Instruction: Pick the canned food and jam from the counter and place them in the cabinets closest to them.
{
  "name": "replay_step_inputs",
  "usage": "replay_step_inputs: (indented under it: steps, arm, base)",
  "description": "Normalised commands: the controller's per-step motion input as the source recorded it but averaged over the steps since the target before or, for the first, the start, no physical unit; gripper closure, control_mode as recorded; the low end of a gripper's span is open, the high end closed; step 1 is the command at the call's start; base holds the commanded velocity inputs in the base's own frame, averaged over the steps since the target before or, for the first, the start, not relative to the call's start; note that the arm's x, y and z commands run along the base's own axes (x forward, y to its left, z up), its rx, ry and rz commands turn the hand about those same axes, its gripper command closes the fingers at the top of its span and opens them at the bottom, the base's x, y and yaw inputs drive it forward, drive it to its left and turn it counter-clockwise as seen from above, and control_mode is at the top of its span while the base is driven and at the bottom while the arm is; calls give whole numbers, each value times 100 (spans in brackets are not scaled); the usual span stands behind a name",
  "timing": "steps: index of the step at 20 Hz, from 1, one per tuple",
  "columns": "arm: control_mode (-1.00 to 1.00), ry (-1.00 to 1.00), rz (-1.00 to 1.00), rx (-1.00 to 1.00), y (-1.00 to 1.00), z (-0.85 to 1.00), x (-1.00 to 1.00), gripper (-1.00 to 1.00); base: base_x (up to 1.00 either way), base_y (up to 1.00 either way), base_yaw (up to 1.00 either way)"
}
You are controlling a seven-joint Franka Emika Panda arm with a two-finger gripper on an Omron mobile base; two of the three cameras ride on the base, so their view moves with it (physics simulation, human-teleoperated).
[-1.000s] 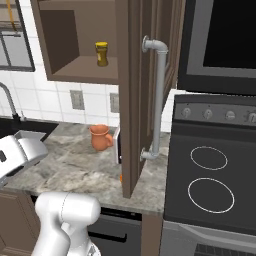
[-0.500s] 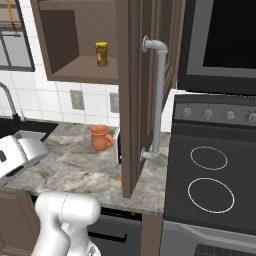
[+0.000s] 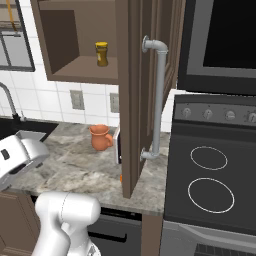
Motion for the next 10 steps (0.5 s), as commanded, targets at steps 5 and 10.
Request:
replay_step_inputs:
  steps: [5, 10]
  arm:
    - [-100, 5, 0, -6, 0, -28, 1, -100]
    - [-100, 2, 0, -2, -4, -28, 0, -100]
  base:
    - [0, 0, 0]
    - [0, 0, 0]
